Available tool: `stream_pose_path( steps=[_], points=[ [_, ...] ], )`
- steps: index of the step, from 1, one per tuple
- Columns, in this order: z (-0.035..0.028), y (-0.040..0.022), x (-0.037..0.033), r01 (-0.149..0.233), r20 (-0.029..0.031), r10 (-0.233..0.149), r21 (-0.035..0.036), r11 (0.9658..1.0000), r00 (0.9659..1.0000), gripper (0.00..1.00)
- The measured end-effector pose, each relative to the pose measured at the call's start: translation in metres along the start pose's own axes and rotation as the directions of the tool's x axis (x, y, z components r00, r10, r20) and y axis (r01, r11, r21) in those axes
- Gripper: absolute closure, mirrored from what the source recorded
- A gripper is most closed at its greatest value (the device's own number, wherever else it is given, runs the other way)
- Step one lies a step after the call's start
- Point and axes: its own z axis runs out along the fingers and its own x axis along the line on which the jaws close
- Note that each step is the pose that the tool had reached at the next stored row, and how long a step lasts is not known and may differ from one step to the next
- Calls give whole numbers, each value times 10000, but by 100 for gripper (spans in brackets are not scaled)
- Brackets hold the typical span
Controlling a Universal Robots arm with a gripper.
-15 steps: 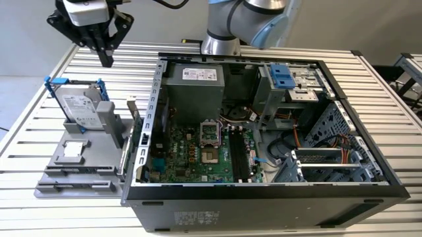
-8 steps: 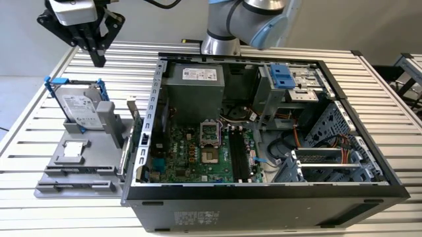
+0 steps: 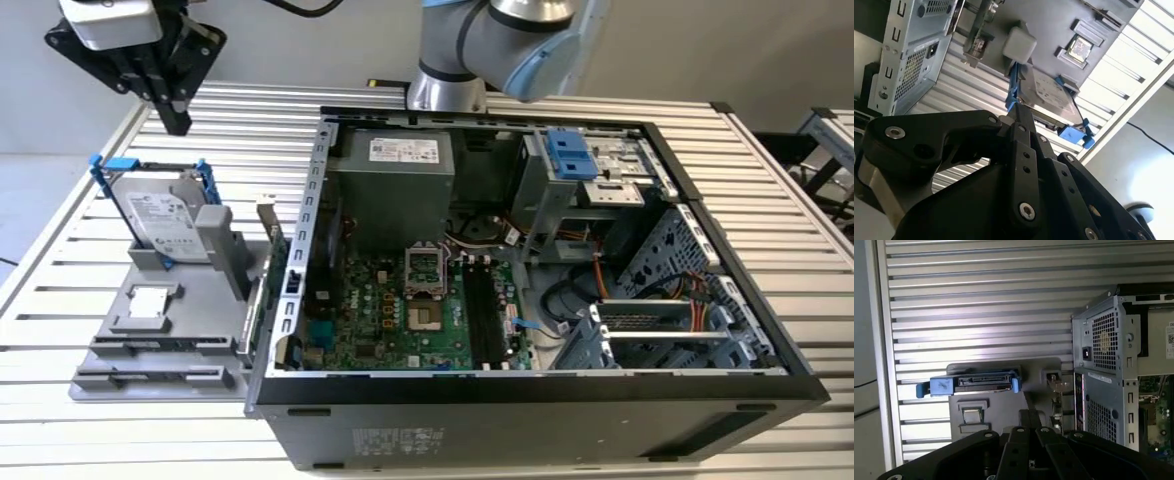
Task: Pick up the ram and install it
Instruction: 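Reach for the ram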
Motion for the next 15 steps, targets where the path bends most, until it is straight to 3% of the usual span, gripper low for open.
stream_pose_path(
  steps=[5,7,12,15],
  points=[
    [-3,-10,142,0,0,0,-1,10000,10000,100],
    [-6,-17,248,0,0,0,0,10000,10000,100],
    [-8,-25,364,1,-1,-1,0,10000,10000,100],
    [-9,-28,395,2,0,-2,0,10000,10000,100]
  ],
)
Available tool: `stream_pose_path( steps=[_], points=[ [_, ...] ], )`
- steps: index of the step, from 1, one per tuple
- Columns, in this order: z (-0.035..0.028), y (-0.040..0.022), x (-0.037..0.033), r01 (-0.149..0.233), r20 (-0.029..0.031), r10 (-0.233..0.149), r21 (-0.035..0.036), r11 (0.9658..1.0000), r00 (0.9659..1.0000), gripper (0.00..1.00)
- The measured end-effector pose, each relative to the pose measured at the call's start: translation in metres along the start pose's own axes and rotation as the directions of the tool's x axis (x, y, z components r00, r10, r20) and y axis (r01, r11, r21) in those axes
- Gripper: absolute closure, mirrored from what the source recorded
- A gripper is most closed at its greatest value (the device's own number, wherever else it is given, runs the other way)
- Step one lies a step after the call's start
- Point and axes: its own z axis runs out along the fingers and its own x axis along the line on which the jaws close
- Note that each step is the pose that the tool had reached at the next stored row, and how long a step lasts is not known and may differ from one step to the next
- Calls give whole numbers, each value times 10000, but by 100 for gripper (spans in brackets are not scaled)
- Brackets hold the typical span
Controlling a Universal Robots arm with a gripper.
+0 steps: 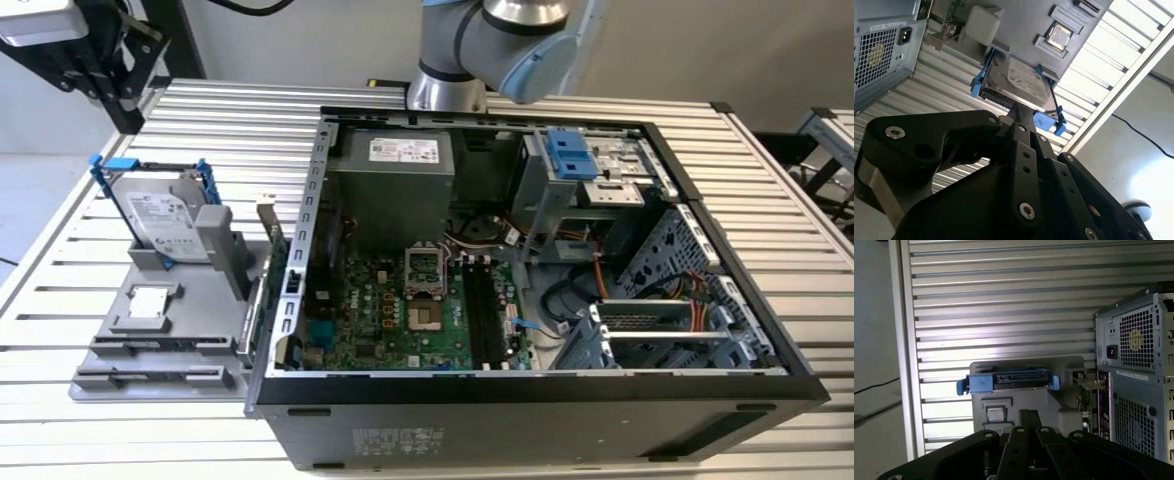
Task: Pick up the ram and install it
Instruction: 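Reach for the ram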
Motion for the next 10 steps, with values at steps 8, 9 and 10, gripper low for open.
stream_pose_path(
  steps=[8,9,10],
  points=[
    [-3,-53,18,0,0,0,-1,10000,10000,100],
    [-4,-73,18,1,0,-1,0,10000,10000,100],
    [-5,-96,18,0,0,0,0,10000,10000,100]
  ],
)
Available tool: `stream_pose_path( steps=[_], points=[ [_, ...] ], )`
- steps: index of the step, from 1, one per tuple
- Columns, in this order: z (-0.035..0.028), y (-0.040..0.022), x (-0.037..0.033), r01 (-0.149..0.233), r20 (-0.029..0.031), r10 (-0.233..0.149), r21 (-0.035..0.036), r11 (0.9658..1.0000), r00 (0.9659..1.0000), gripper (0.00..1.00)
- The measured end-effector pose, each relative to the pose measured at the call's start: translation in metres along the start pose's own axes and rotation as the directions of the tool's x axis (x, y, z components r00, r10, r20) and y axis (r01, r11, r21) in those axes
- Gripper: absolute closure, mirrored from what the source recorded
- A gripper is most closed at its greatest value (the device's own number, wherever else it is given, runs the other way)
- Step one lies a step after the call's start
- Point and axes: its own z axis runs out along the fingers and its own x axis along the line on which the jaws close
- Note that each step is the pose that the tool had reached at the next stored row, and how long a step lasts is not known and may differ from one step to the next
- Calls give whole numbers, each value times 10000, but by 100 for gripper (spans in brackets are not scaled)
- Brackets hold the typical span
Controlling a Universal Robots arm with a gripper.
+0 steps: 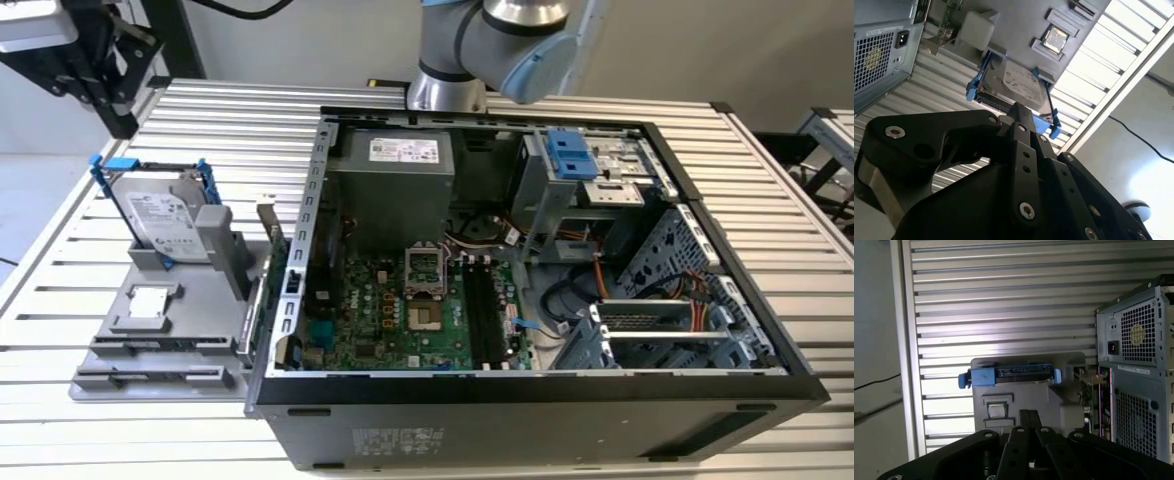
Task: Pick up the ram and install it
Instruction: 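Reach for the ram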
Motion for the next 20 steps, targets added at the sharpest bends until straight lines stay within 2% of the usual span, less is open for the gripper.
stream_pose_path(
  steps=[20],
  points=[
    [-26,-542,-7,0,0,0,0,10000,10000,100]
  ],
)
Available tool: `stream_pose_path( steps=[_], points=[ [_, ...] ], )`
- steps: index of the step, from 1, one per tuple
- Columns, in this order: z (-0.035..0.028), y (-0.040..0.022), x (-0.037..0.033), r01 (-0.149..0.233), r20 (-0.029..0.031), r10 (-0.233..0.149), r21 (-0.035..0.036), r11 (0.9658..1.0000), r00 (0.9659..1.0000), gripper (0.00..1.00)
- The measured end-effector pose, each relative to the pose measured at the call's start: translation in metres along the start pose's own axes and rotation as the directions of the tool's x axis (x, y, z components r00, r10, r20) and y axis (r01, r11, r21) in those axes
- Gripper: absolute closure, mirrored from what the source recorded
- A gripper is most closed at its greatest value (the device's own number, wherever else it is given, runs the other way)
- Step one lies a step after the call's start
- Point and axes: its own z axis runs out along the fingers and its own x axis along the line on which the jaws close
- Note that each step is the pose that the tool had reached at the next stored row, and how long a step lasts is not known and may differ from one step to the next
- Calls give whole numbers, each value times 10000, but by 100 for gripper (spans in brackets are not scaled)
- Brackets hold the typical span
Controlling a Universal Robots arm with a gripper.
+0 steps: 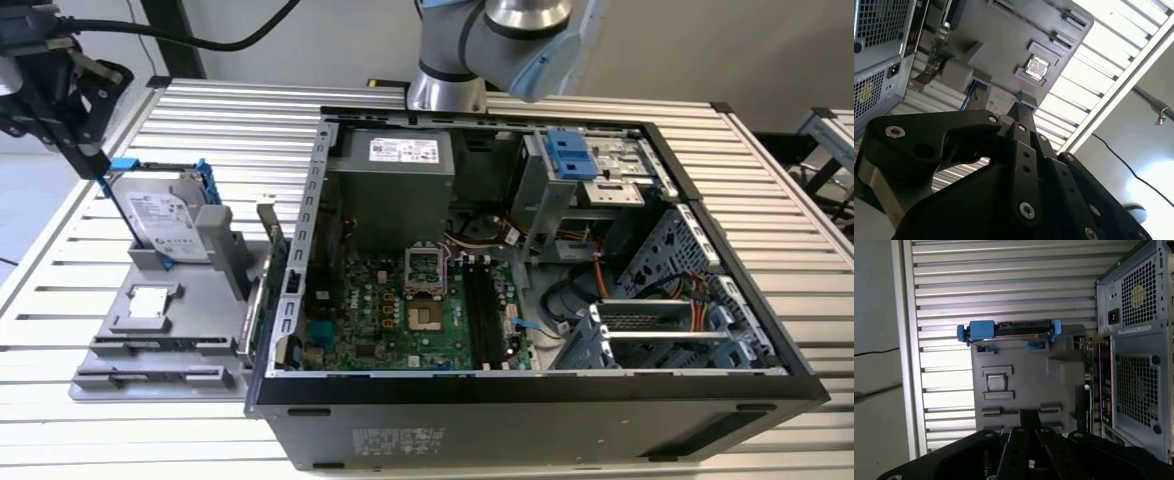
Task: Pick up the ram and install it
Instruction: 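Reach for the ram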
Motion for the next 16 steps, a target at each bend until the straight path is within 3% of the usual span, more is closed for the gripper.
stream_pose_path(
  steps=[7,16],
  points=[
    [-11,-217,-5,1,-1,-1,1,10000,10000,100],
    [-20,-434,2,66,-3,-66,-2,10000,10000,100]
  ],
)
